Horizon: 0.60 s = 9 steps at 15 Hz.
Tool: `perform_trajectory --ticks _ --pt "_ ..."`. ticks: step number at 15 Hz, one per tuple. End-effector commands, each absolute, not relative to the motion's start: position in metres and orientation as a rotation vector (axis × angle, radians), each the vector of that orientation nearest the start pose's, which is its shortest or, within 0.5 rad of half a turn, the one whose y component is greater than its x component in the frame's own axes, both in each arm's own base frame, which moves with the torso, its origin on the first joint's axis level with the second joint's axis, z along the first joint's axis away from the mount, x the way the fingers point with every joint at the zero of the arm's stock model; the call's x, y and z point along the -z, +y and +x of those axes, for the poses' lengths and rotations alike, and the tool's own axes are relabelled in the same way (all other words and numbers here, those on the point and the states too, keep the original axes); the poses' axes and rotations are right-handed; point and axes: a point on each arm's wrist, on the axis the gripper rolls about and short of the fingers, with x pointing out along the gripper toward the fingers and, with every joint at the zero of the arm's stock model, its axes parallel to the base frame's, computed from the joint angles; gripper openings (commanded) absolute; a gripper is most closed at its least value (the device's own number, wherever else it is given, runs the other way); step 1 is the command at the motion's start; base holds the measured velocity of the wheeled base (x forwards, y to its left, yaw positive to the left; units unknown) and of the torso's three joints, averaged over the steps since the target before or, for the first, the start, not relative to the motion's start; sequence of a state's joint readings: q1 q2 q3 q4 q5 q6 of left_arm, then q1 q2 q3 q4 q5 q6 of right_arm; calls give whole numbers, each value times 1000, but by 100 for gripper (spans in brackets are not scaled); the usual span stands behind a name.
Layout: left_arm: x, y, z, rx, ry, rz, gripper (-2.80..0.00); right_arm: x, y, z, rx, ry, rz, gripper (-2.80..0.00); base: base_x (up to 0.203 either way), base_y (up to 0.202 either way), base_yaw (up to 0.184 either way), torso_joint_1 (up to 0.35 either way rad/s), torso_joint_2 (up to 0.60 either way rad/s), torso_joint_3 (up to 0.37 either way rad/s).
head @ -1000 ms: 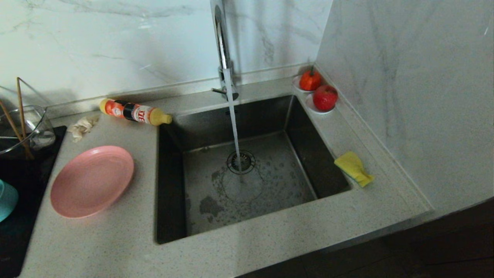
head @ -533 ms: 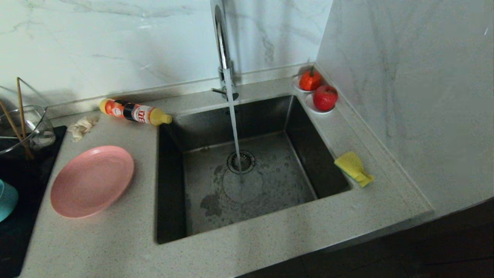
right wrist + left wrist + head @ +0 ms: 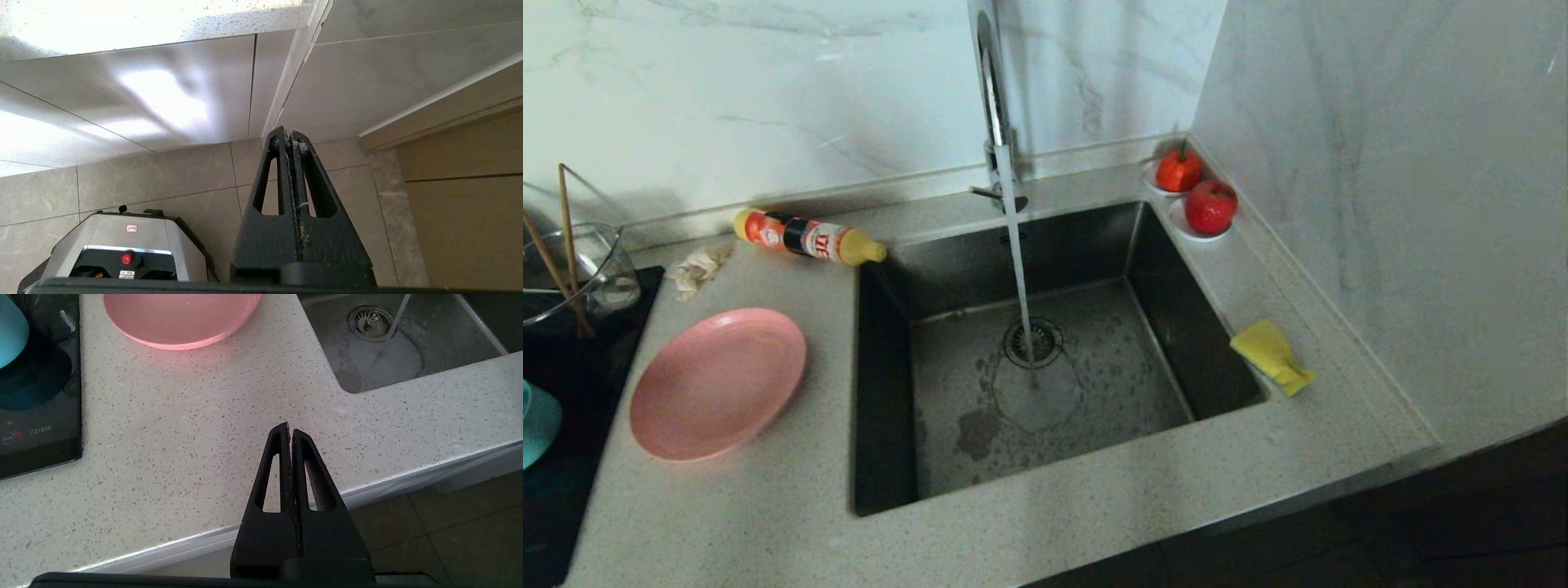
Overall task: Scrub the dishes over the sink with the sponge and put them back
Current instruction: Turn off the faucet
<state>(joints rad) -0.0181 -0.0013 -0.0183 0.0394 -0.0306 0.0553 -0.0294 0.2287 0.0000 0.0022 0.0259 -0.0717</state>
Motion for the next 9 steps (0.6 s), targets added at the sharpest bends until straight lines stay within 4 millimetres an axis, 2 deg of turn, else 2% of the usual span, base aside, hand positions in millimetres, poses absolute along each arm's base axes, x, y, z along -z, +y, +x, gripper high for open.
perform_trajectory --ticks 1,9 --pt "-76 0 -24 49 17 55 -280 -79 1 -5 -7 228 -65 -280 0 0 0 0 0 0" --pt "-76 0 -25 49 16 55 -280 -78 1 -6 -6 224 -68 -280 0 0 0 0 0 0"
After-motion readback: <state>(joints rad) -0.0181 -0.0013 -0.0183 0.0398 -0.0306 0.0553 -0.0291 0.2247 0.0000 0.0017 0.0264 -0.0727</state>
